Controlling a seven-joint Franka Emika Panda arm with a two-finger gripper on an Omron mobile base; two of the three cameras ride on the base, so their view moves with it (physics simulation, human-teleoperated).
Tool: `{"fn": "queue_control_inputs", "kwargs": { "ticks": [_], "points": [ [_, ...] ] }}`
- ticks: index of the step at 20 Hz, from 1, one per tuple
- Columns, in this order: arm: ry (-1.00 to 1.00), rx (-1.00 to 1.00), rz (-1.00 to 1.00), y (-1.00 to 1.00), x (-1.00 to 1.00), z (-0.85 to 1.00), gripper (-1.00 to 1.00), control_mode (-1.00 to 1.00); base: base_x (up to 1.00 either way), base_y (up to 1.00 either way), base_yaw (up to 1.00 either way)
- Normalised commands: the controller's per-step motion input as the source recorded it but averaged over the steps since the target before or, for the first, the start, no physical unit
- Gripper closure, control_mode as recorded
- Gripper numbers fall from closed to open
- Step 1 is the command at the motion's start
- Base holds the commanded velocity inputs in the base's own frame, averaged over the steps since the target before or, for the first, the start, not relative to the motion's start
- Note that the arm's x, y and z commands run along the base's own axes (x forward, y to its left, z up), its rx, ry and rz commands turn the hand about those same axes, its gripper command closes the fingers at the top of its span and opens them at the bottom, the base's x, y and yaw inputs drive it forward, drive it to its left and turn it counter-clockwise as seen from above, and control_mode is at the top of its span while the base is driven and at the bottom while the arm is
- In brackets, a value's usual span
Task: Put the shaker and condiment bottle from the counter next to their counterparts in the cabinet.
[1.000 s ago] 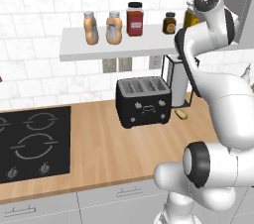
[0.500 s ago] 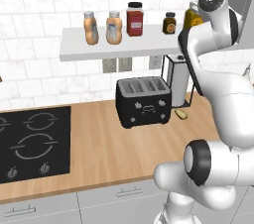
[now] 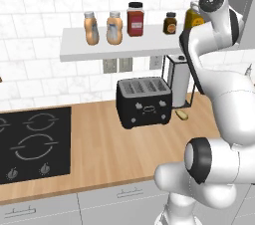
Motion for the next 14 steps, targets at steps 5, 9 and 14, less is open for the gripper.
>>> {"fn": "queue_control_inputs", "kwargs": {
  "ticks": [5,9,14],
  "points": [
    [0.0,-0.02,0.0,-0.01,0.08,0.0,1.0,-1.0,0.0,0.0,0.0],
    [0.0,-0.02,0.0,-0.01,0.14,-0.01,1.0,-1.0,0.0,0.0,0.0],
    [0.0,-0.03,0.0,0.0,0.12,-0.07,1.0,-1.0,0.0,0.0,0.0]
  ]
}}
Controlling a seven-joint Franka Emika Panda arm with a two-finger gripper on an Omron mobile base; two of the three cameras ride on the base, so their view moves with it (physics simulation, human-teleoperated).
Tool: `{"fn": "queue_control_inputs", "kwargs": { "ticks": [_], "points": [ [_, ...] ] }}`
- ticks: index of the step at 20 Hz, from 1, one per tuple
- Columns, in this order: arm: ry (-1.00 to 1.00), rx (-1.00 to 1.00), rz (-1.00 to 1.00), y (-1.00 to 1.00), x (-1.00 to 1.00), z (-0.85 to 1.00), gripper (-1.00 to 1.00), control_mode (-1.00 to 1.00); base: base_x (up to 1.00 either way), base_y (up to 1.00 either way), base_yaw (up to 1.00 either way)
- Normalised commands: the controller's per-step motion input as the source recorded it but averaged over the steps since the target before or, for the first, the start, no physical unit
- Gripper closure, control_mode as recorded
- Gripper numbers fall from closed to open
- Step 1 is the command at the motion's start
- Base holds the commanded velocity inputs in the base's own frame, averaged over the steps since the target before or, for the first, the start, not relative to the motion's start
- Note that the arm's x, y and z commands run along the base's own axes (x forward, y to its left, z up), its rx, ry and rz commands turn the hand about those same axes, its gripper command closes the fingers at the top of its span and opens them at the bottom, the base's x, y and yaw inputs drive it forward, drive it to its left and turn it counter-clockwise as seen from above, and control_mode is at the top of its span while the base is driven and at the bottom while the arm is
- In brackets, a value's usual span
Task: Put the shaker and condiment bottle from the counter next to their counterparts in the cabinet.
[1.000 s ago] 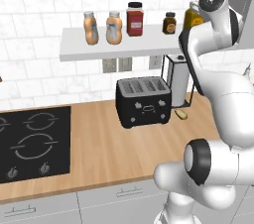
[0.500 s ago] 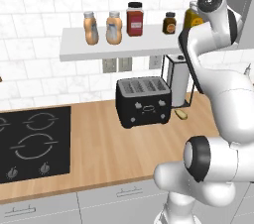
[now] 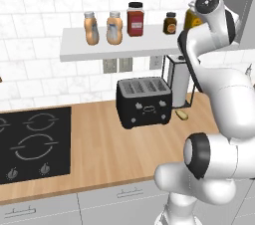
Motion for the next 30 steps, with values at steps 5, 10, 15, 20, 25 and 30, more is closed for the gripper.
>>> {"fn": "queue_control_inputs", "kwargs": {
  "ticks": [5,10,15,20,25,30],
  "points": [
    [0.0,-0.03,0.0,0.0,0.08,-0.14,1.0,-1.0,0.0,0.0,0.0],
    [0.0,-0.01,0.0,-0.04,0.06,-0.09,1.0,-1.0,0.0,0.0,0.0],
    [0.0,0.0,0.0,-0.07,0.13,-0.01,1.0,-1.0,0.0,0.0,0.0],
    [0.0,0.0,0.0,-0.08,0.13,-0.01,1.0,-1.0,0.0,0.0,0.0],
    [0.0,0.0,0.0,-0.02,0.13,-0.06,1.0,-1.0,0.0,0.0,0.0],
    [0.0,-0.02,0.0,0.0,0.16,-0.07,1.0,-1.0,0.0,0.0,0.0]
  ]
}}
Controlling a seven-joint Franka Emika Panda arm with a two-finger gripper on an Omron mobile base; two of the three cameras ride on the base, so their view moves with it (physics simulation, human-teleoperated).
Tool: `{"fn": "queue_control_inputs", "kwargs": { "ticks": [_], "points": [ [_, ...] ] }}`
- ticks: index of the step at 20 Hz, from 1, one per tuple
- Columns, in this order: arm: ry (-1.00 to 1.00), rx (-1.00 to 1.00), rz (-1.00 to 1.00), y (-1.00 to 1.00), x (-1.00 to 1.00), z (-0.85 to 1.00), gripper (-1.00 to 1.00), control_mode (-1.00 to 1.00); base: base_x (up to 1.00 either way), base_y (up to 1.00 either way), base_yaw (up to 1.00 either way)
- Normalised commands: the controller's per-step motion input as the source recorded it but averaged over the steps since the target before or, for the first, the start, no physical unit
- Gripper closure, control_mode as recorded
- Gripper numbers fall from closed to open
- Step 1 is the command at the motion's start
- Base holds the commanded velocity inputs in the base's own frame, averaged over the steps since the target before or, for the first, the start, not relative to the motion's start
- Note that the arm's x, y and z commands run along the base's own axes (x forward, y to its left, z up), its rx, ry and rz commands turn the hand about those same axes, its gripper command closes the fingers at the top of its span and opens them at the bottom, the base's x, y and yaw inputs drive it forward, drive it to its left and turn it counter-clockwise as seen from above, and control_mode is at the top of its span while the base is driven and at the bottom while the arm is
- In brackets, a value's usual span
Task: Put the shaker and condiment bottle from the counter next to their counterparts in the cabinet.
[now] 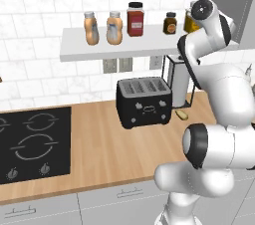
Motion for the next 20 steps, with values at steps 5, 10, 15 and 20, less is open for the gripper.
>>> {"fn": "queue_control_inputs", "kwargs": {
  "ticks": [5,10,15,20],
  "points": [
    [0.0,-0.01,0.0,0.0,0.22,-0.07,1.0,-1.0,0.0,0.0,0.0],
    [0.0,0.0,0.0,-0.02,0.18,-0.07,1.0,-1.0,0.0,0.0,0.0],
    [0.0,0.0,0.0,-0.05,0.13,-0.05,1.0,-1.0,0.0,0.0,0.0],
    [0.0,0.0,0.0,-0.02,0.17,-0.08,1.0,-1.0,0.0,0.0,0.0]
  ]
}}
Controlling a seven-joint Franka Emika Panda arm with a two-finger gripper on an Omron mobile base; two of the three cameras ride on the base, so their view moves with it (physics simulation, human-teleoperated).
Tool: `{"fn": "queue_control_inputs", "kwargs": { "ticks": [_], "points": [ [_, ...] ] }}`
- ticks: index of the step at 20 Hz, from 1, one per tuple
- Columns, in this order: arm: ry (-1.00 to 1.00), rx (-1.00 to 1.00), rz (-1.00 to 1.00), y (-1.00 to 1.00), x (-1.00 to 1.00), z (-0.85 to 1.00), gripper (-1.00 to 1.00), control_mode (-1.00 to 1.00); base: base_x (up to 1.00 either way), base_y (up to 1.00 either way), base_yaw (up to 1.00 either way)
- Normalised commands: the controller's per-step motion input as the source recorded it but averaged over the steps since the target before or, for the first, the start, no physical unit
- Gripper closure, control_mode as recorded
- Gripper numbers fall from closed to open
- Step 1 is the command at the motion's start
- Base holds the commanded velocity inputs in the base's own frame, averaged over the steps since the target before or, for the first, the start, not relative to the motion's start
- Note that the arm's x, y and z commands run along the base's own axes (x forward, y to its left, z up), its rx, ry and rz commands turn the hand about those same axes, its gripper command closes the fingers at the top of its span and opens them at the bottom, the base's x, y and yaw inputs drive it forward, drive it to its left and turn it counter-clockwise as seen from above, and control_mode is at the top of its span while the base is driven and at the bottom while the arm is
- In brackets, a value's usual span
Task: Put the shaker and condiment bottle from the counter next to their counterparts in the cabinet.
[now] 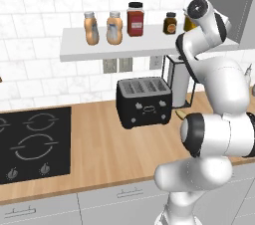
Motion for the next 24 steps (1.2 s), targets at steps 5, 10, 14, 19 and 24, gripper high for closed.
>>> {"fn": "queue_control_inputs", "kwargs": {
  "ticks": [5,10,14,19,24],
  "points": [
    [0.0,0.0,0.0,-0.01,0.15,-0.11,1.0,-1.0,0.0,0.0,0.0],
    [0.0,0.0,0.0,-0.04,0.12,-0.11,1.0,-1.0,0.0,0.0,0.0],
    [0.0,0.0,0.0,-0.06,0.1,-0.11,1.0,-1.0,0.0,0.0,0.0],
    [0.0,0.0,0.0,-0.05,0.1,-0.14,1.0,-1.0,0.0,0.0,0.0],
    [0.0,0.0,0.0,-0.04,0.09,-0.2,1.0,-1.0,0.0,0.0,0.0]
  ]
}}
